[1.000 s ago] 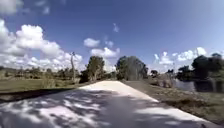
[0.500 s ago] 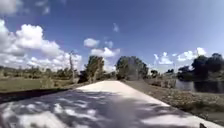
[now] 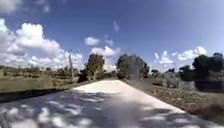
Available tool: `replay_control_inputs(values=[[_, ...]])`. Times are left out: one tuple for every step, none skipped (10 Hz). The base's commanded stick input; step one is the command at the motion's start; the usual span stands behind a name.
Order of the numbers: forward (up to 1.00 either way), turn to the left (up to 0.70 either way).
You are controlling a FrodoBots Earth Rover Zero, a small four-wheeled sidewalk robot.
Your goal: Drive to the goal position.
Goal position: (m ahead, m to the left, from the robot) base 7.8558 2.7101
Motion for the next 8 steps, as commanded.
replay_control_inputs(values=[[0.70,0.00],[0.70,0.00],[0.70,0.00],[0.70,0.00],[0.70,0.00],[0.70,0.00],[0.70,0.00],[0.70,0.00]])
